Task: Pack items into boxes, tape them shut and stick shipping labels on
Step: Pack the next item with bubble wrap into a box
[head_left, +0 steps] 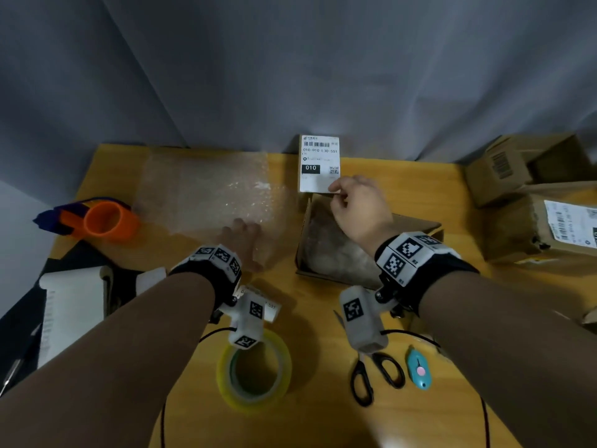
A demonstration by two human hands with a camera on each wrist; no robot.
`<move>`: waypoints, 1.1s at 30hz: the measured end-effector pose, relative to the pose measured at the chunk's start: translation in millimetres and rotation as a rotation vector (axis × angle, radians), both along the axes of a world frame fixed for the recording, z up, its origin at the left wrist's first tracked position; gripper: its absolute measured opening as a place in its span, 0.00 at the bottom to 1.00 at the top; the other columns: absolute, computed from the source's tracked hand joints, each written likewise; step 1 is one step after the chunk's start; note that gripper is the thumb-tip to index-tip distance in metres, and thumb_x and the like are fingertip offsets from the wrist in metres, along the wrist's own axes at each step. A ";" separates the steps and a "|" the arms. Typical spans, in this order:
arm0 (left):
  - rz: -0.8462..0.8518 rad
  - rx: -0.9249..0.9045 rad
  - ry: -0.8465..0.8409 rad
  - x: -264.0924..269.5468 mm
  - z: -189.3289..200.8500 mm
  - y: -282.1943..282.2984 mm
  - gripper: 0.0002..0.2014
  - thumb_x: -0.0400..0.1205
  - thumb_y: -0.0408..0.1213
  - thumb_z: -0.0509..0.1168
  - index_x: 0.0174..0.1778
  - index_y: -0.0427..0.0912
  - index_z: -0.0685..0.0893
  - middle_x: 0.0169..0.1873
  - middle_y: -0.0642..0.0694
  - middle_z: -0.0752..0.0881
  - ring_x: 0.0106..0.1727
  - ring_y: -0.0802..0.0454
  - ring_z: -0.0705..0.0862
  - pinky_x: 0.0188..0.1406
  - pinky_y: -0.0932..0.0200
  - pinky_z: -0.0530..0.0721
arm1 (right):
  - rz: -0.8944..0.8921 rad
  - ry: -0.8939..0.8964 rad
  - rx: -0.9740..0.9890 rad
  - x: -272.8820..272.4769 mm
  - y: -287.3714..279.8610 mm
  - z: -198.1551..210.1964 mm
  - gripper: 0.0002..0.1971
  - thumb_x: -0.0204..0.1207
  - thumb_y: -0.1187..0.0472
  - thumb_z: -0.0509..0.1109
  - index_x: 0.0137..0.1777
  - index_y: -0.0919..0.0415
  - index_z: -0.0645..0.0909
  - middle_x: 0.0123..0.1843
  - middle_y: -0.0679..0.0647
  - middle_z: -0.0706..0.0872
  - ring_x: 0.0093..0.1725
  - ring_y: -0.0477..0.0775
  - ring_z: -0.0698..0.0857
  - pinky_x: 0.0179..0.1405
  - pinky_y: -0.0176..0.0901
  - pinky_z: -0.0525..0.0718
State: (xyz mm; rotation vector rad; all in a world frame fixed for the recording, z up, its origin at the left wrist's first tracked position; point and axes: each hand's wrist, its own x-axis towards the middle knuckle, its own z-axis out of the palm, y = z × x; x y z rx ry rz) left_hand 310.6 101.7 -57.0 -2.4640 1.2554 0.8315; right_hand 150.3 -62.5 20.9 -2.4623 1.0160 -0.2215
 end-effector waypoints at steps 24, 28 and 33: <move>0.596 -0.985 0.137 32.7 142.4 15.3 0.13 0.82 0.35 0.63 0.58 0.35 0.69 0.51 0.35 0.78 0.51 0.43 0.78 0.50 0.51 0.74 | 0.082 -0.004 0.114 -18.7 5.1 32.0 0.18 0.79 0.62 0.63 0.69 0.55 0.77 0.62 0.53 0.82 0.66 0.56 0.77 0.67 0.48 0.74; 0.489 -1.108 0.206 -2.4 187.9 -6.2 0.10 0.80 0.37 0.66 0.48 0.32 0.80 0.38 0.43 0.84 0.40 0.50 0.83 0.36 0.67 0.79 | 0.052 -0.149 0.241 -39.8 -3.1 57.4 0.18 0.80 0.61 0.66 0.69 0.60 0.75 0.55 0.53 0.81 0.62 0.56 0.80 0.61 0.44 0.77; 0.410 -1.158 0.515 -66.1 231.4 -34.7 0.05 0.80 0.32 0.69 0.38 0.41 0.83 0.30 0.48 0.84 0.29 0.60 0.81 0.31 0.66 0.79 | 0.008 -0.350 0.353 -72.2 -15.2 95.4 0.29 0.80 0.48 0.67 0.77 0.59 0.66 0.69 0.54 0.77 0.68 0.52 0.77 0.65 0.41 0.74</move>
